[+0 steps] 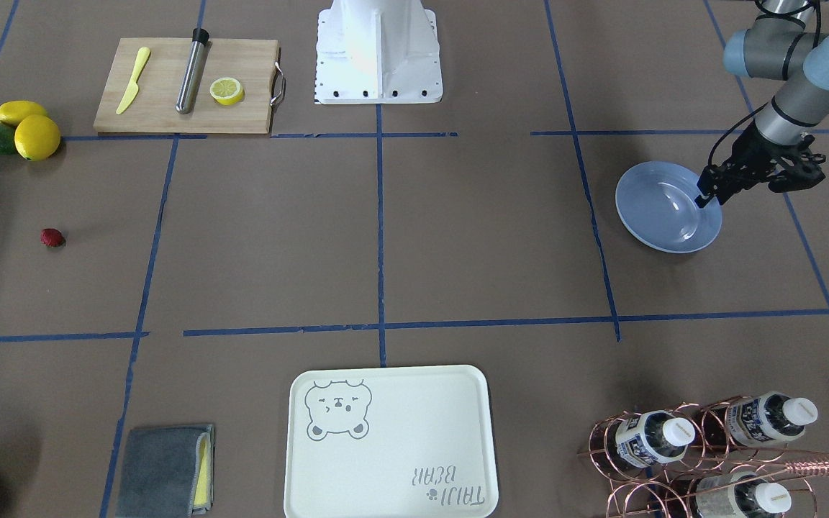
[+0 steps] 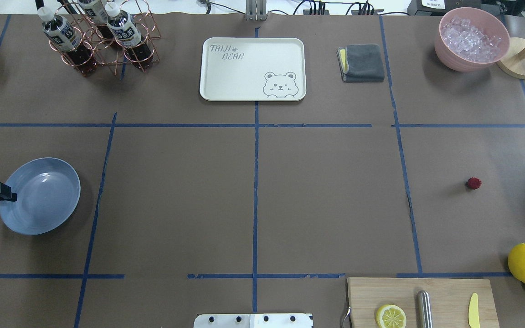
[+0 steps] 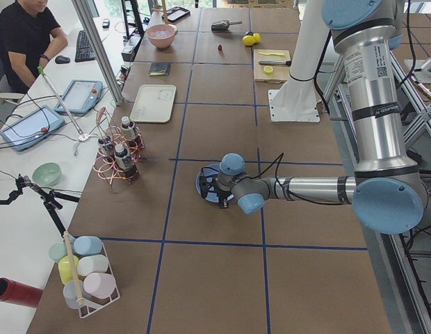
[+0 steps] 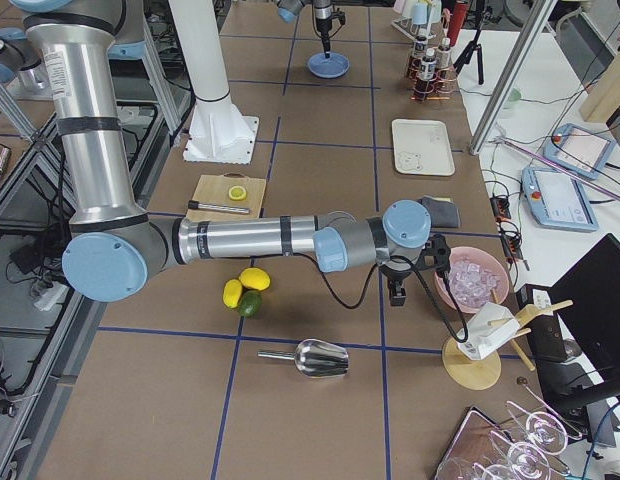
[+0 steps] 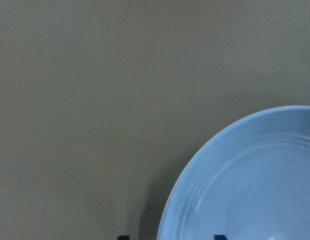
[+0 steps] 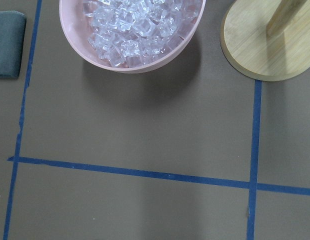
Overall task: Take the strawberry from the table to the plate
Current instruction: 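Reach the left gripper to the light blue plate rim and grasp it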
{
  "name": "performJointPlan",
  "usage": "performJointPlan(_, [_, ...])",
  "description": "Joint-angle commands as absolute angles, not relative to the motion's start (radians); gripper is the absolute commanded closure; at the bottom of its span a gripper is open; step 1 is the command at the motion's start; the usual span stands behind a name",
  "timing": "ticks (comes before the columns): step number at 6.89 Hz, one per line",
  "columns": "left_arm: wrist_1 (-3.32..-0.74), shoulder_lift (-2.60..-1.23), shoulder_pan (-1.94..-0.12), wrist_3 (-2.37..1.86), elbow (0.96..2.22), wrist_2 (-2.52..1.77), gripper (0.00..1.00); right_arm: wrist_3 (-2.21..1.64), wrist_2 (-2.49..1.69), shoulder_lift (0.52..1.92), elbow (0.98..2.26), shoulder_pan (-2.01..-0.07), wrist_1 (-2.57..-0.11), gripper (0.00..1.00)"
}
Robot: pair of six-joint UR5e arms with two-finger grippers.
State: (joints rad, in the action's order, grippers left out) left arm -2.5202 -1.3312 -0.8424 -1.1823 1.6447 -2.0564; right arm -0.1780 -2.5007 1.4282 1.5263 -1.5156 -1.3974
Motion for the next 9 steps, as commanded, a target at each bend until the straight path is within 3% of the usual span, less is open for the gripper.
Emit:
performJointPlan(1, [-2.520,-1.321,-0.851,-1.183,1.669,-2.057,1.00,-0.178,-2.502,1.428,1.523,-1.516,-1.399,0.00])
performJointPlan(3, [-2.494,-1.315,-0.895,-1.181,1.763,-2.180,1.00,-0.179,-2.505,1.427,1.529,-1.516,-1.397,0.00])
performJointPlan(4, [-2.402,-1.336,-1.063,-1.181,1.816,-2.332,1.00,-0.183,-2.505,1.427,1.529,-1.516,-1.397,0.00])
performJointPlan(5, [-2.272,-1.362,-1.112,-1.184,1.906,-2.357,1.00,-0.183,-2.502,1.427,1.534,-1.514,-1.397,0.00])
performJointPlan(7, [-1.962,-1.588,-1.091,-1.241,1.982,-2.267,1.00,-0.256,-2.490,1.428,1.537,-1.474,-1.394,0.00])
performJointPlan(9, [-1.852,-1.745,-0.915,-1.462,1.990,-2.137,1.00,-0.413,-2.427,1.428,1.616,-1.389,-1.394,0.00])
